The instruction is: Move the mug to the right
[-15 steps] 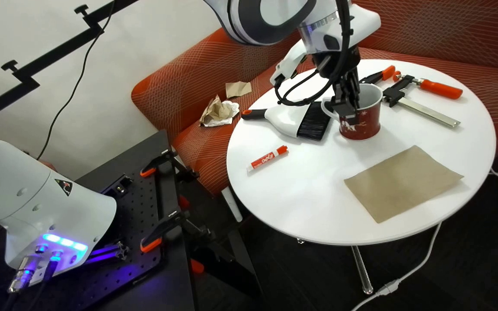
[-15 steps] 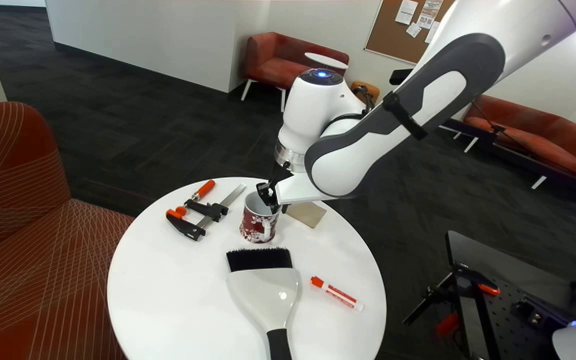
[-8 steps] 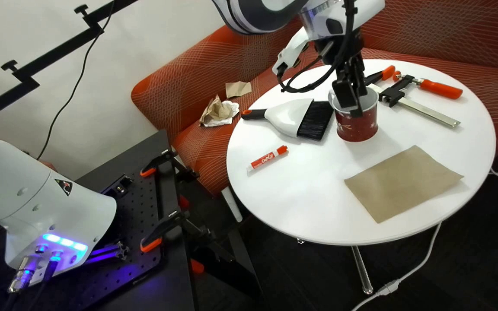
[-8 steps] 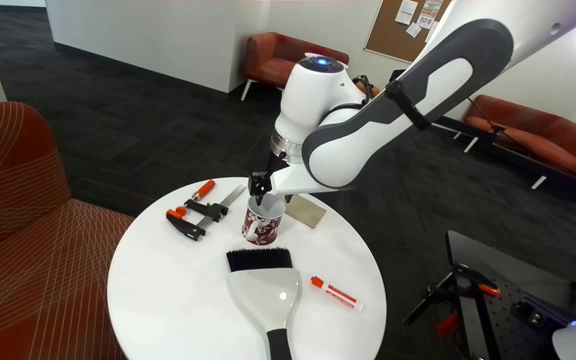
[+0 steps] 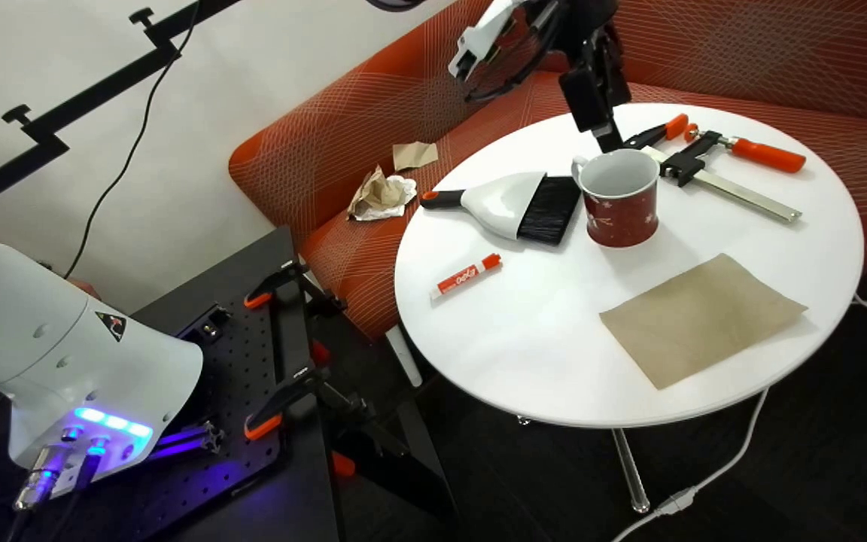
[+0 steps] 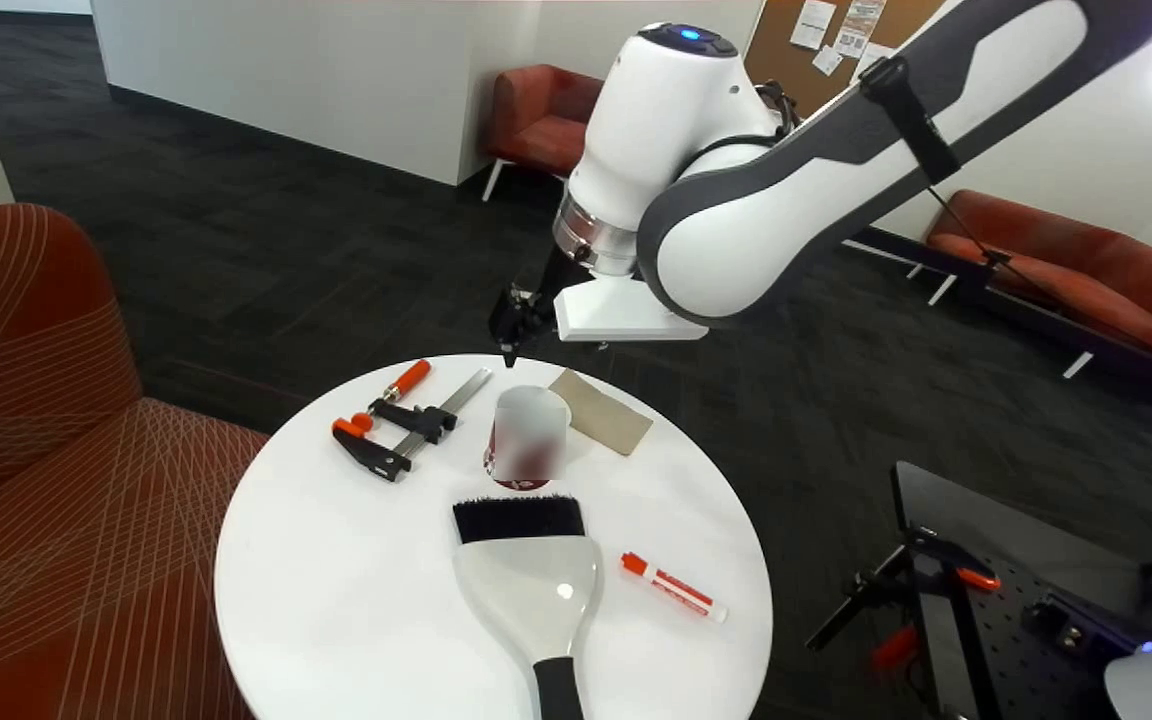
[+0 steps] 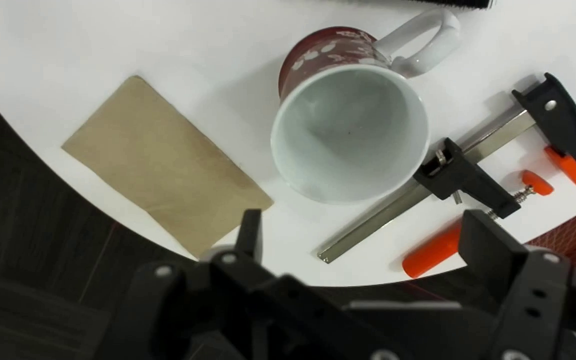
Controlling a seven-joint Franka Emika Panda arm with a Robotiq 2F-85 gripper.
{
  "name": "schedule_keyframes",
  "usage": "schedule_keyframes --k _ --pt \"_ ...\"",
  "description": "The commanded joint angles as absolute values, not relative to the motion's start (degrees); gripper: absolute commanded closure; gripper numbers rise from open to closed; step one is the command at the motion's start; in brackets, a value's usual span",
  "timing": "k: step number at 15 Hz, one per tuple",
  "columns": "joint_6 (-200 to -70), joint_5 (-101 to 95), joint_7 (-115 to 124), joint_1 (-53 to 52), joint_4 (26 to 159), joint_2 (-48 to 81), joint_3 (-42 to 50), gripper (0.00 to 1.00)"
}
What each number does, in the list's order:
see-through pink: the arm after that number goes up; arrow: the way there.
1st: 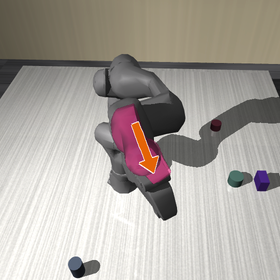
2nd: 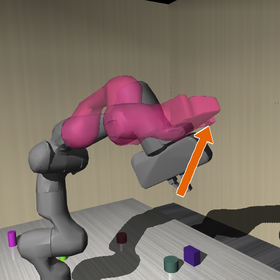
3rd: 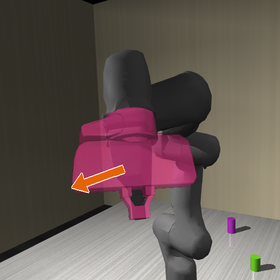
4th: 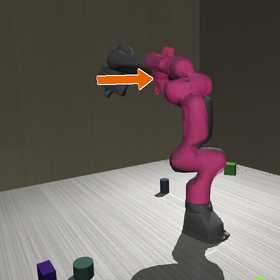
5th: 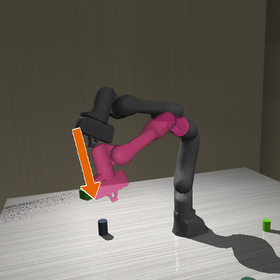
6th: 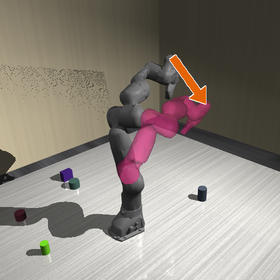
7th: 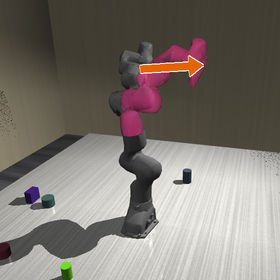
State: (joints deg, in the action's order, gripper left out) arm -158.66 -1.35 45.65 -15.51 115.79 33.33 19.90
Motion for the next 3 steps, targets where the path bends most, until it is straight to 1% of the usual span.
schedule_keyframes --k 1,3 --pt "-158.6 -2.4 46.3 -14.5 115.7 33.3 19.1 0.0" --pt "-158.6 -2.3 46.2 -14.5 115.6 33.8 19.1 0.0"
